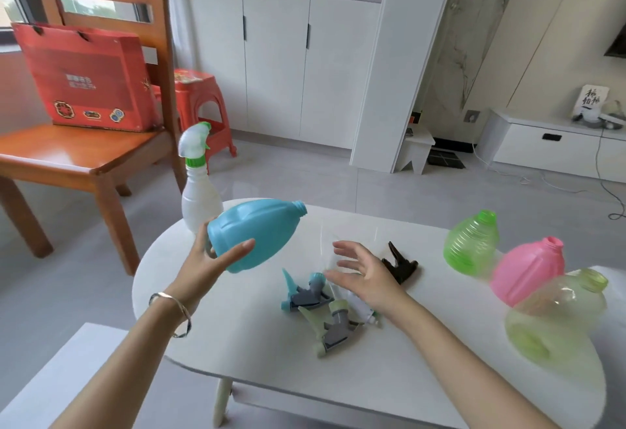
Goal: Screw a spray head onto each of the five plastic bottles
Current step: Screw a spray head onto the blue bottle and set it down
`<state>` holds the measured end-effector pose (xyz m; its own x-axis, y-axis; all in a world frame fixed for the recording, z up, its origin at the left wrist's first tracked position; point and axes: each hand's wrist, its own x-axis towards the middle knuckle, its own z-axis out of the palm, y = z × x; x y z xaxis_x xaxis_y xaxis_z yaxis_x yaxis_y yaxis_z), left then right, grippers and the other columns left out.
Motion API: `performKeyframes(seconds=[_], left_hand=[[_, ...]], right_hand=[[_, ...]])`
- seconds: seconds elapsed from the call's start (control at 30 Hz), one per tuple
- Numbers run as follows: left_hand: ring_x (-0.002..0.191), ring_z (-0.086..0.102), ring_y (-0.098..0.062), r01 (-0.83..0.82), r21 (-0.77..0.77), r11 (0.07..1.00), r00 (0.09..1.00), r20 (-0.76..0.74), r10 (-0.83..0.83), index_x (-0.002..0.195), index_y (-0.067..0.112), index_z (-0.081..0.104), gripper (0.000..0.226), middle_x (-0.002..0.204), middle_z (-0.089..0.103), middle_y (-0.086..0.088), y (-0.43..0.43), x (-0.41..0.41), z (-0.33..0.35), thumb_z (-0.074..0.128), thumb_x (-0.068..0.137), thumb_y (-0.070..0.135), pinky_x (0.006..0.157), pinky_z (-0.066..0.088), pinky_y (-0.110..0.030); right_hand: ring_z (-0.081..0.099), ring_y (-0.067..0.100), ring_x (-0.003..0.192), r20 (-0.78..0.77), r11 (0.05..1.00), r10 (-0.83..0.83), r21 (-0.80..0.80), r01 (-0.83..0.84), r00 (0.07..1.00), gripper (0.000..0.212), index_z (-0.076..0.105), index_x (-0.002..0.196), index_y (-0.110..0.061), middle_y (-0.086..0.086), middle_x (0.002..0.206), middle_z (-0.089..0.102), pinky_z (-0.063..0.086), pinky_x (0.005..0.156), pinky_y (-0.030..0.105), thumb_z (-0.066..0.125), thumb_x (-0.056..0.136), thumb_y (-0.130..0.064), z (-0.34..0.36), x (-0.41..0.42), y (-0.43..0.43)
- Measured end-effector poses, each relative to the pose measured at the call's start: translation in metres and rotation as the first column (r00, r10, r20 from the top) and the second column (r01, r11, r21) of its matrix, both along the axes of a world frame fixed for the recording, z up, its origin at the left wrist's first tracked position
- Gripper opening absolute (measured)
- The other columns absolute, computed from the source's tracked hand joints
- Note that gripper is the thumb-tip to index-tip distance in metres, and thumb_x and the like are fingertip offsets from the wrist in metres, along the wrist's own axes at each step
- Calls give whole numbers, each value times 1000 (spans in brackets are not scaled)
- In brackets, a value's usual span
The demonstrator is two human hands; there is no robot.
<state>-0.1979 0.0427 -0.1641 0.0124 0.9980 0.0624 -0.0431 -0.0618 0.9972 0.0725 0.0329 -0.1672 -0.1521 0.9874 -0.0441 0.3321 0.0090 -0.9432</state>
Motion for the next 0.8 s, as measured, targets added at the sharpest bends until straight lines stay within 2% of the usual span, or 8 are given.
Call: performKeyframes(seconds=[0.1, 0.2, 0.3, 0.47, 0.57, 0.67, 0.73, 0.8], left_hand=[[110, 61, -14, -27, -23, 999, 998, 59, 29, 127, 34, 45, 85, 122, 62, 5, 6, -11, -1, 77, 51, 53, 89, 52, -38], [109, 62, -14, -40, -27, 999, 996, 78, 42, 128, 32, 46, 86, 124, 62, 4, 9, -15, -2, 77, 51, 52, 88, 53, -38], [106, 64, -12, -28, -31, 999, 996, 80, 30, 127, 33, 46, 84, 123, 62, 4, 10, -17, -3, 77, 51, 53, 84, 53, -34], [110, 62, -15, -5, -24, 1000, 998, 68, 6, 129, 32, 44, 86, 125, 61, 2, 11, -19, -5, 77, 53, 52, 85, 54, -35], [111, 62, -14, 3, -22, 1000, 997, 81, -1, 131, 31, 43, 92, 126, 60, 2, 11, -19, -4, 79, 50, 56, 85, 55, -35], [109, 63, -11, 20, -12, 1000, 995, 102, -19, 131, 35, 44, 92, 126, 61, 5, 11, -18, -4, 79, 50, 59, 82, 55, -31], [110, 63, -10, 40, -13, 999, 991, 126, -38, 131, 38, 44, 90, 126, 61, 7, 11, -17, -4, 79, 52, 60, 82, 55, -30], [113, 62, -11, 62, -17, 998, 988, 145, -58, 132, 40, 43, 84, 127, 61, 9, 10, -16, -5, 76, 57, 59, 84, 54, -31]], right_hand=[[44, 2, 123, 211, 996, 88, 11, -92, 974, 50, 55, 117, -34, -14, 132, 48, 32, 99, 18, 76, 72, -41, -14, -18, 4], [46, 1, 115, 404, 991, 109, 23, -129, 908, 58, 57, 117, -33, -15, 133, 44, 33, 100, 19, 75, 66, -53, -25, -35, 7], [35, 9, 129, 584, 982, 142, 21, -189, 800, 68, 53, 126, -28, -9, 140, 40, 28, 105, 24, 72, 67, -55, -32, -49, 11], [41, 13, 122, 691, 971, 105, 83, -222, 715, 58, 55, 119, -25, -8, 127, 50, 31, 94, 28, 70, 70, -49, -43, -56, 15], [51, 9, 107, 597, 977, 75, 115, -177, 799, 50, 59, 110, -28, -9, 114, 57, 36, 87, 23, 73, 68, -51, -39, -54, 16], [58, -1, 86, 237, 995, 73, 49, -87, 969, 33, 62, 97, -34, -14, 99, 65, 38, 77, 6, 75, 69, -46, -19, -46, 17], [61, 8, 89, -39, 998, 39, 52, -37, 998, 25, 65, 97, -28, -7, 97, 68, 43, 88, 16, 73, 76, -37, -5, -38, 20], [61, 14, 101, -297, 999, -26, 15, 32, 955, 33, 65, 103, -20, 0, 104, 68, 45, 94, 24, 66, 78, -41, 10, -27, 22]])
